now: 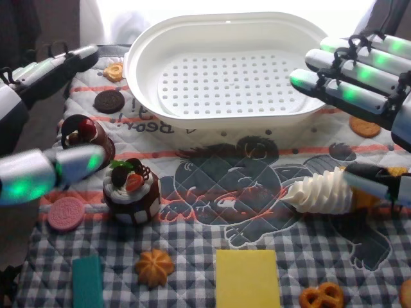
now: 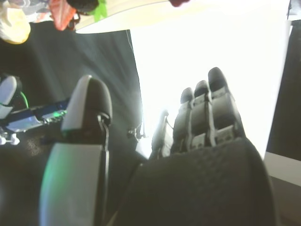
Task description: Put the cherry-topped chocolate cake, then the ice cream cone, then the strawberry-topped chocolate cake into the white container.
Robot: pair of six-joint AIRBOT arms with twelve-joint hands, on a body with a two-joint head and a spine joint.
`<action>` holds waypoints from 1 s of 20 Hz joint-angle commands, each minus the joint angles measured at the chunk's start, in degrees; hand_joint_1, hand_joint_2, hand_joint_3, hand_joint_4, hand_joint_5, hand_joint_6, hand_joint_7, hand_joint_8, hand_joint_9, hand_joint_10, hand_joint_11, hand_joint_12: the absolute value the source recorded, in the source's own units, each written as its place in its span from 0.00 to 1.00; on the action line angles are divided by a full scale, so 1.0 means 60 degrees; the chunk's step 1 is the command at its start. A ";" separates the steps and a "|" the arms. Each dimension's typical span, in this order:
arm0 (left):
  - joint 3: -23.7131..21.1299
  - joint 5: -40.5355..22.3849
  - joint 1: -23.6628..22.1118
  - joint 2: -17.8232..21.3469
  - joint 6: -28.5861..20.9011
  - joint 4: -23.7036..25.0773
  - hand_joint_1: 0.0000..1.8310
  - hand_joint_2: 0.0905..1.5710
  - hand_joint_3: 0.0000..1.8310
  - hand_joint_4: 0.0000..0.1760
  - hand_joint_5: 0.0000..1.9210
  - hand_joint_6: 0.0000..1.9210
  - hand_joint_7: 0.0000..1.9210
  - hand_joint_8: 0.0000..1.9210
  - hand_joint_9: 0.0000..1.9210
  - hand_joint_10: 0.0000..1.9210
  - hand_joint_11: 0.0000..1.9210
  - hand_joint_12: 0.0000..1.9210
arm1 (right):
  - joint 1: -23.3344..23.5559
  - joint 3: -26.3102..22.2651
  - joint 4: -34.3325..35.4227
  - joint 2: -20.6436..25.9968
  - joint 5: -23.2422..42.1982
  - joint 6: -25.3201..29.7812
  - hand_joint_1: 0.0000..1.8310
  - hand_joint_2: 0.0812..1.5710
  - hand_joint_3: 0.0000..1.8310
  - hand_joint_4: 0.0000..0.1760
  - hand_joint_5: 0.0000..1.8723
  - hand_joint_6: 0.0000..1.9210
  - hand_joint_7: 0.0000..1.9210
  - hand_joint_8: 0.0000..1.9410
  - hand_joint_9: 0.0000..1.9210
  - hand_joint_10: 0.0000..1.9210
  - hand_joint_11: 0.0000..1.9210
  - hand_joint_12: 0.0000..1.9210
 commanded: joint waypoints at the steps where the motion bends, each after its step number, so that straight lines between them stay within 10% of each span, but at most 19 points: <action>1: 0.0037 -0.1171 -0.0077 -0.0004 -0.0026 0.0122 0.20 0.81 0.00 0.09 0.05 0.00 0.04 0.00 0.02 0.01 0.00 0.45 | 0.0043 0.0043 0.0107 0.0035 0.1226 -0.0041 0.32 0.80 0.01 0.00 0.00 0.00 0.00 0.00 0.00 0.00 0.00 0.39; 6: 0.0106 -0.1136 -0.0069 -0.0005 -0.0026 -0.0040 0.21 0.81 0.00 0.00 0.05 0.00 0.05 0.00 0.03 0.01 0.00 0.36 | -0.0035 0.0026 0.0218 0.0058 0.1332 -0.0041 0.33 0.80 0.00 0.00 0.00 0.00 0.00 0.00 0.03 0.01 0.00 0.59; 9: 0.0383 -0.0851 -0.0118 -0.0178 -0.0026 -0.0543 0.27 0.79 0.00 0.15 0.04 0.00 0.02 0.00 0.00 0.00 0.00 0.28 | -0.0035 0.0039 0.0218 0.0020 0.1346 -0.0041 0.32 0.80 0.00 0.00 0.00 0.00 0.00 0.00 0.03 0.02 0.00 0.68; 18: 0.2058 0.1374 -0.0791 -0.1709 0.0523 -0.2393 0.50 0.71 0.00 0.42 0.03 0.00 0.00 0.00 0.00 0.00 0.00 0.27 | -0.0100 0.0049 0.0268 0.0005 0.1346 -0.0041 0.31 0.81 0.00 0.00 0.00 0.00 0.00 0.00 0.00 0.00 0.00 0.53; 20: 0.2292 0.1830 -0.1000 -0.2003 0.1165 -0.2758 0.47 0.69 0.00 0.58 0.02 0.00 0.00 0.00 0.00 0.00 0.00 0.41 | -0.0116 0.0048 0.0283 0.0005 0.1347 -0.0041 0.32 0.81 0.00 0.00 0.00 0.00 0.00 0.00 0.00 0.00 0.00 0.50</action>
